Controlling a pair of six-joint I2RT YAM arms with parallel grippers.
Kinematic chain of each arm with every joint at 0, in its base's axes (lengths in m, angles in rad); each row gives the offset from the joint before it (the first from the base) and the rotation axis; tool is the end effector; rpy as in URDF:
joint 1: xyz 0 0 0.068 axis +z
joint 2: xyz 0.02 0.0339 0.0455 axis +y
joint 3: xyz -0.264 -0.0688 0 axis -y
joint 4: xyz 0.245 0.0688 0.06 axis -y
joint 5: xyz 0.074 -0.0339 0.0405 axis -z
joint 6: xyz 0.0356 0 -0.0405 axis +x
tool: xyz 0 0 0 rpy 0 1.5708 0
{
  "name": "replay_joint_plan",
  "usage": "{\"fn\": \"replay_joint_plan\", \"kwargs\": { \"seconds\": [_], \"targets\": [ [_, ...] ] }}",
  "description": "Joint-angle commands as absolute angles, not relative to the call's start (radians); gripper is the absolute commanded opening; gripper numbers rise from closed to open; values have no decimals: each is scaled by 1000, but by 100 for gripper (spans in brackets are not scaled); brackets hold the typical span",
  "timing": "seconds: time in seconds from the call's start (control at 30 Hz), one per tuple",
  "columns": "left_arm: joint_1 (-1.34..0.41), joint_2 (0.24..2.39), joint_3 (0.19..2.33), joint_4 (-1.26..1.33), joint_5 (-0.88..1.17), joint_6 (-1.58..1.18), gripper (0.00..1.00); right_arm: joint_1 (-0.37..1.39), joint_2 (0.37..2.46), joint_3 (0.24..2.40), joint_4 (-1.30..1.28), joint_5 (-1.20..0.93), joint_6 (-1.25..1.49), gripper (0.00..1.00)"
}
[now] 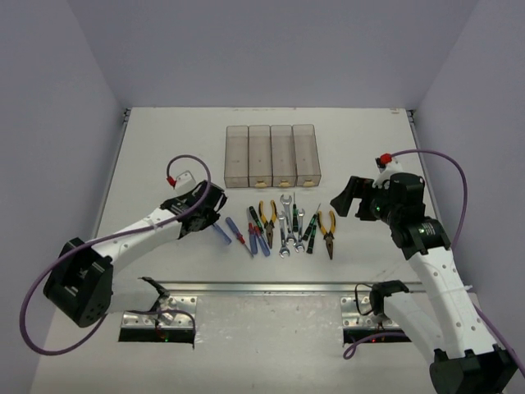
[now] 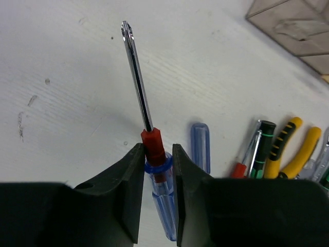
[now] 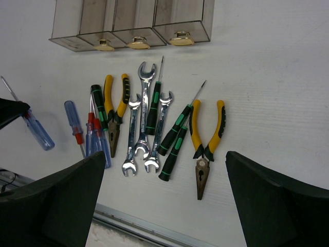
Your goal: Sort the tools into containers
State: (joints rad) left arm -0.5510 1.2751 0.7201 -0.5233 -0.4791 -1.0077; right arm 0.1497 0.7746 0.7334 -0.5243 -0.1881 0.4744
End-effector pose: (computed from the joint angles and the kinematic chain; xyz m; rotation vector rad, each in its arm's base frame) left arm 0.2070 -0.1079 0.1949 -0.7051 2.3658 -0.0072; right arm 0.1677 0.0320 0.2896 0.2403 2.1652 0.5625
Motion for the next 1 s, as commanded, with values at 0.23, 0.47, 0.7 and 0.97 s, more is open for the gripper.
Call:
{"fn": "replay_joint_plan", "kwargs": {
  "seconds": [0.23, 0.47, 0.7, 0.97],
  "targets": [
    [-557, 1290, 1123, -300, -507, -503, 0, 146, 756, 740, -479, -181, 466, 99],
    [-434, 1740, 1539, -181, -376, -189, 0, 146, 750, 746, -486, -195, 463, 99],
    [-365, 1991, 1767, -159, -193, -83, 0, 146, 750, 730, -476, -233, 468, 99],
    [-365, 2080, 1791, -267, -158, -55, 0, 146, 744, 715, -456, -246, 474, 99]
  ]
}}
